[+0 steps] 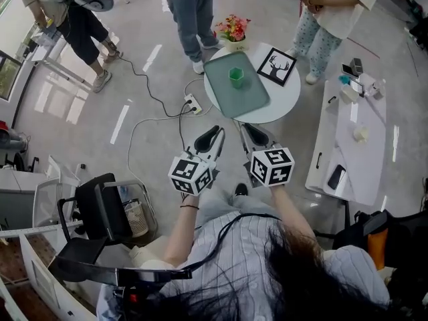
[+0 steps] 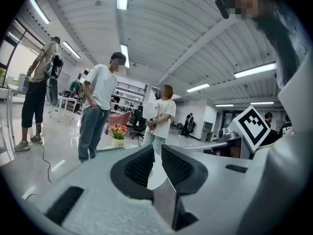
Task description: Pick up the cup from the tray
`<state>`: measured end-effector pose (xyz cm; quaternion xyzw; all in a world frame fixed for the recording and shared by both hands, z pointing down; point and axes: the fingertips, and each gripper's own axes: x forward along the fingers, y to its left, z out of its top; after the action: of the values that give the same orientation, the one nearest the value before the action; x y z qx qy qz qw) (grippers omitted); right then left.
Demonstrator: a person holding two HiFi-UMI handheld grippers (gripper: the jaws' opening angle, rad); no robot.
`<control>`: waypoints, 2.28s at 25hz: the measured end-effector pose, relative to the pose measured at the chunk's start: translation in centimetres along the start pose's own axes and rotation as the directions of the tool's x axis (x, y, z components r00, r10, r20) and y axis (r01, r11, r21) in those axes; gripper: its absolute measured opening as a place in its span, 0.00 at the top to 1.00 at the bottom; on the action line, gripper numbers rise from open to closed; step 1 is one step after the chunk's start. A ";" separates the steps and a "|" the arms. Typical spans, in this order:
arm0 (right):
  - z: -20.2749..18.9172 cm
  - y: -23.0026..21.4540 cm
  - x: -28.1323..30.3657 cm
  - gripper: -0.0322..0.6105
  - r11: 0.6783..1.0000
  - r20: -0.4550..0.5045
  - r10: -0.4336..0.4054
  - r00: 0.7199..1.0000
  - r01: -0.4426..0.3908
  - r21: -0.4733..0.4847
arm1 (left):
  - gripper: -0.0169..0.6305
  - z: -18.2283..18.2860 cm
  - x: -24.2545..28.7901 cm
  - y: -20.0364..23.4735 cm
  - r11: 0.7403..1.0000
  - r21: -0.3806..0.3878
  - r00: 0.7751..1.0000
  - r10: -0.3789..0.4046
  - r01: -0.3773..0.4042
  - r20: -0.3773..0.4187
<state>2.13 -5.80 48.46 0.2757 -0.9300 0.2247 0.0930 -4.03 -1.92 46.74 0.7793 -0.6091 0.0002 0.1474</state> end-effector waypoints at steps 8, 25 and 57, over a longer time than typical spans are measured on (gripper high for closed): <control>1.0 -0.9 1.7 0.87 1.000 -0.001 0.011 1.000 -0.011 0.004 | 0.87 1.4 2.4 0.9 1.000 0.022 1.000 -0.014 0.014 -0.006; 2.5 -6.0 11.6 0.87 0.994 -0.045 -0.096 0.994 0.098 0.047 | 0.87 2.7 11.3 9.6 0.992 0.035 0.990 -0.119 0.122 -0.070; -4.4 -16.0 25.5 0.51 0.908 -0.275 -0.382 0.882 0.413 0.063 | 0.87 1.9 22.9 20.9 0.900 -0.010 0.866 -0.424 0.437 -0.265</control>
<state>-9.95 -27.69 65.82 0.4345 -0.8183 0.2900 0.2398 -18.33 -28.62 53.90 0.8918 -0.3953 0.0849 0.2030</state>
